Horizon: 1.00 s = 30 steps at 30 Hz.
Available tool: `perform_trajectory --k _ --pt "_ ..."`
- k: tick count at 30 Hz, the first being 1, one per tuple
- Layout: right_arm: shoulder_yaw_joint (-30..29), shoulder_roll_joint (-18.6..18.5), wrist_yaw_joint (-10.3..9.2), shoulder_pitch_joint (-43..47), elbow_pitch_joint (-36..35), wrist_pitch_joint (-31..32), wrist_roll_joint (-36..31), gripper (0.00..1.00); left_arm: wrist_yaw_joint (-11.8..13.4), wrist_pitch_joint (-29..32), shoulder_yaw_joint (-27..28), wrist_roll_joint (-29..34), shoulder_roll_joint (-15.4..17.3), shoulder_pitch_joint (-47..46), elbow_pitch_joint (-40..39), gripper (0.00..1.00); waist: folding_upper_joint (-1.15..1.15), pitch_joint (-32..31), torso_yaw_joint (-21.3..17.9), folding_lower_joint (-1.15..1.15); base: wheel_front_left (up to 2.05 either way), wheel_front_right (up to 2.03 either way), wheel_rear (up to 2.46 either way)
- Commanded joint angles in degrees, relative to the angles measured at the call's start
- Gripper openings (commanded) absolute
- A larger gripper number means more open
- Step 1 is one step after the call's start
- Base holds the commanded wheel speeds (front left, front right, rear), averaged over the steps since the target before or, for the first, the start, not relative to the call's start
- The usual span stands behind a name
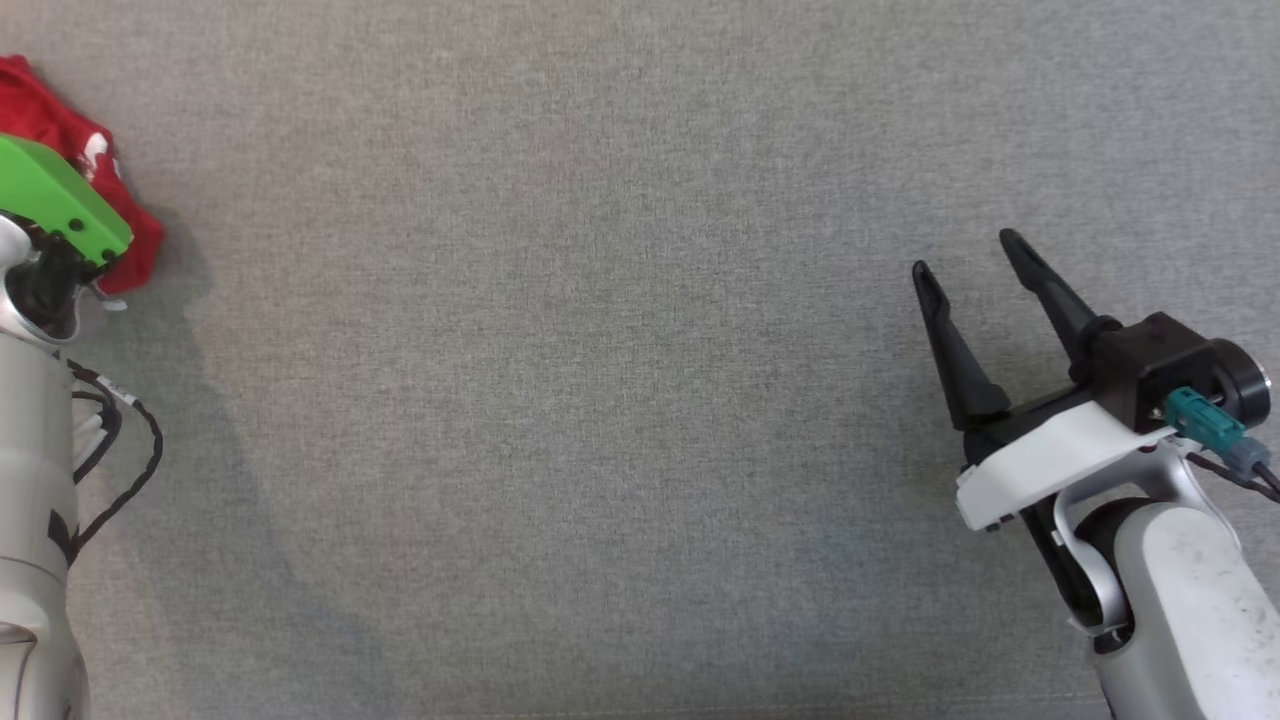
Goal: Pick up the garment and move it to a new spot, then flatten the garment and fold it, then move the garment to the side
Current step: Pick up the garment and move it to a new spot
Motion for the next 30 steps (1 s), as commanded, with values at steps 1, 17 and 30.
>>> perform_trajectory --k 1,17,30 --pt "0.37 0.43 -0.11 -0.23 0.92 -0.77 0.35 1.00 -0.97 -0.45 -0.42 0.36 -0.51 0.82 -0.82 0.00 0.00 -4.79 0.97 -0.01 0.00 0.00 0.00" --pt "1.37 4.92 -0.11 3.04 11.04 -6.02 3.00 1.00 -5.31 -0.08 -4.46 -0.84 -5.58 0.10 -19.98 0.00 0.00 -23.33 -5.61 -0.01 0.00 0.00 0.00" --pt "0.50 6.31 -0.10 5.10 11.03 -6.31 2.99 1.00 -4.90 4.77 -11.69 -2.46 -13.78 9.90 -37.87 0.00 0.00 -22.36 -19.25 -0.01 0.00 0.00 0.00"
